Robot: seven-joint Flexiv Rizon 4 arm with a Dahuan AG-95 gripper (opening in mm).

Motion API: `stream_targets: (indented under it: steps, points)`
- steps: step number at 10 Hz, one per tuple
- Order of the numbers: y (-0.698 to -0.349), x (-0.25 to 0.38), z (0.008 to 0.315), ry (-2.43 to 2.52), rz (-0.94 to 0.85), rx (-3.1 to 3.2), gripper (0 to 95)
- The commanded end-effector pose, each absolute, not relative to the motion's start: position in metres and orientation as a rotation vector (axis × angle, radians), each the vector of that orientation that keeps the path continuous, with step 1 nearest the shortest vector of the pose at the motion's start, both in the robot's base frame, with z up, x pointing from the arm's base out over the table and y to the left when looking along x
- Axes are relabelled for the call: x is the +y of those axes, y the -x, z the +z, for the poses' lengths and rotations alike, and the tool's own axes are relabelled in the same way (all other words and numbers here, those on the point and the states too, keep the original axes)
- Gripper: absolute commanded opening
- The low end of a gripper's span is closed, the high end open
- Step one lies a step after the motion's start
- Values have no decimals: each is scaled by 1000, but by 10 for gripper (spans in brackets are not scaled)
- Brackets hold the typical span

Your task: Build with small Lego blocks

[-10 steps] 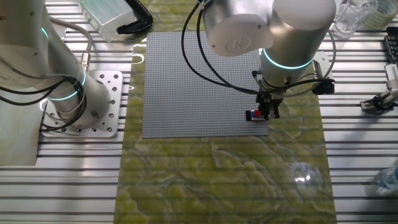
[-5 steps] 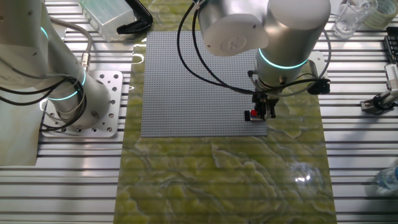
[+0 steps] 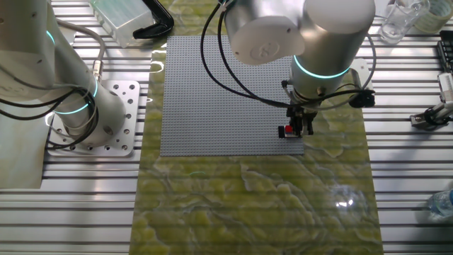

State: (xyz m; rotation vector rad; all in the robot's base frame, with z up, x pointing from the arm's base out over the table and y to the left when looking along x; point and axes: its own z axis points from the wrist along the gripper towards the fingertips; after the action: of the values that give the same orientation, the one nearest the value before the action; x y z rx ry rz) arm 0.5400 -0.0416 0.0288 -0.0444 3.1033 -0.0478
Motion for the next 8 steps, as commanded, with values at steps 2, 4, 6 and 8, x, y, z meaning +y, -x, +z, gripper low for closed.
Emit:
stream_targets:
  steps: [2, 4, 6, 8]
  points:
    - [-542, -41, 24, 52, -53, 3117, 0]
    - [-543, -41, 22, 55, -51, 3121, 0]
    - [-544, -42, 21, 42, -57, 3128, 0]
    - [-544, -42, 21, 29, -56, 3133, 0]
